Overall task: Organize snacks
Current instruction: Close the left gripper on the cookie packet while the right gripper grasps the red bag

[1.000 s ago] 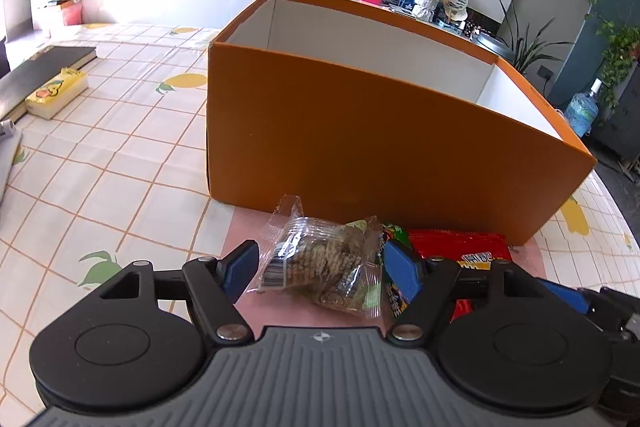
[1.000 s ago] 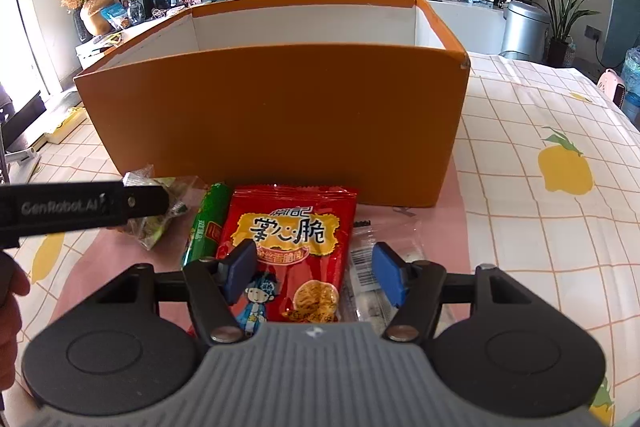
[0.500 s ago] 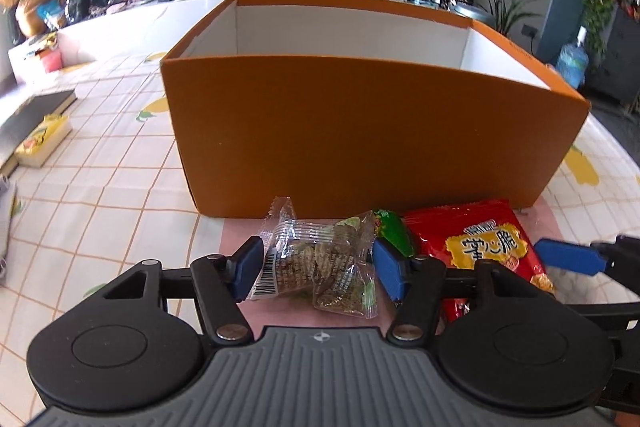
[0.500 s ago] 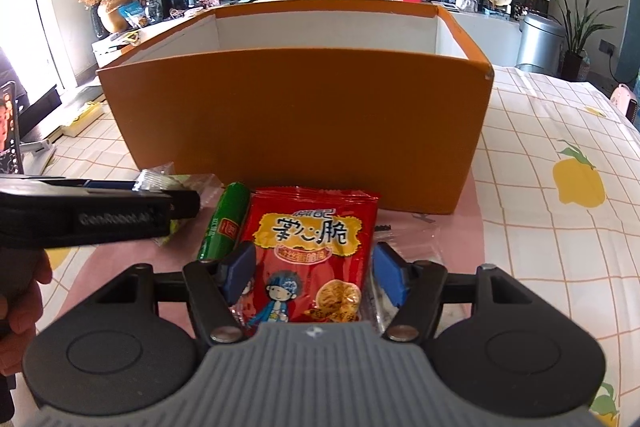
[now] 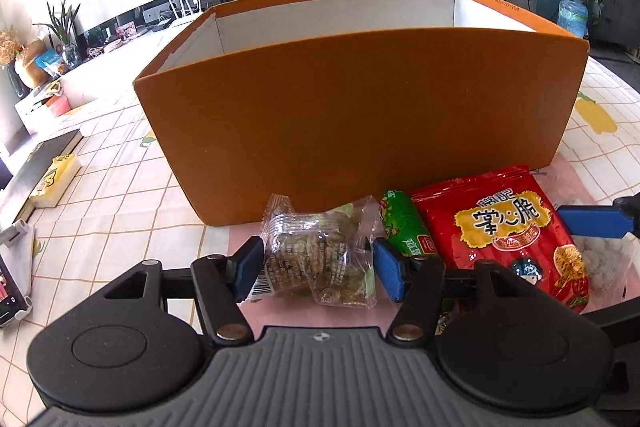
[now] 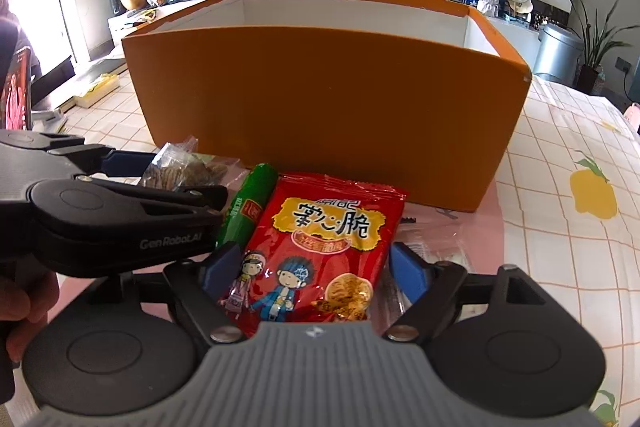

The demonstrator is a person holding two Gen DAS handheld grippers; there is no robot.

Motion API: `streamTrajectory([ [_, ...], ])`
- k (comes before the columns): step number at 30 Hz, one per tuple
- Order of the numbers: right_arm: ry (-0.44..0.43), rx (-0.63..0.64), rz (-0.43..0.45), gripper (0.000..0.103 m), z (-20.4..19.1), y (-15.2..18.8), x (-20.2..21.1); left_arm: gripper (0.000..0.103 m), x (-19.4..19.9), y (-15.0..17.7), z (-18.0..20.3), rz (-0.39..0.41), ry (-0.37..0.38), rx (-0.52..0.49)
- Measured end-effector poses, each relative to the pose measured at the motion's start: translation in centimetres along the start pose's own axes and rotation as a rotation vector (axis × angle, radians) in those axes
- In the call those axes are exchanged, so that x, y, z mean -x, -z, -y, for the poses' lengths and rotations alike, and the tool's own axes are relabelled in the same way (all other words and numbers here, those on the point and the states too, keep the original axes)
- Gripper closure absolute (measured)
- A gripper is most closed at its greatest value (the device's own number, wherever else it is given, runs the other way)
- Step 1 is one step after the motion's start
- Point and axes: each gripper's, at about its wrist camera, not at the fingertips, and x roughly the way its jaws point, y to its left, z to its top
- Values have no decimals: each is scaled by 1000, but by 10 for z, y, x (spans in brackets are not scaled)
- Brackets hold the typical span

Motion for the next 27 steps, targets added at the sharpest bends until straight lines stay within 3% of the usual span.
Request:
streamTrajectory([
  [2, -4, 7, -3, 17, -2, 0, -1, 42, 2, 1, -3, 1, -1, 10],
  [8, -14, 35, -29, 18, -7, 1, -6, 45, 8, 4, -22, -13, 21, 87],
  [17, -21, 7, -39, 35, -3, 3, -10, 46, 17, 9, -40, -29, 57, 174],
  [27, -34, -44, 6, 38, 5, 3, 1, 46, 26, 10, -45, -23, 81, 203],
])
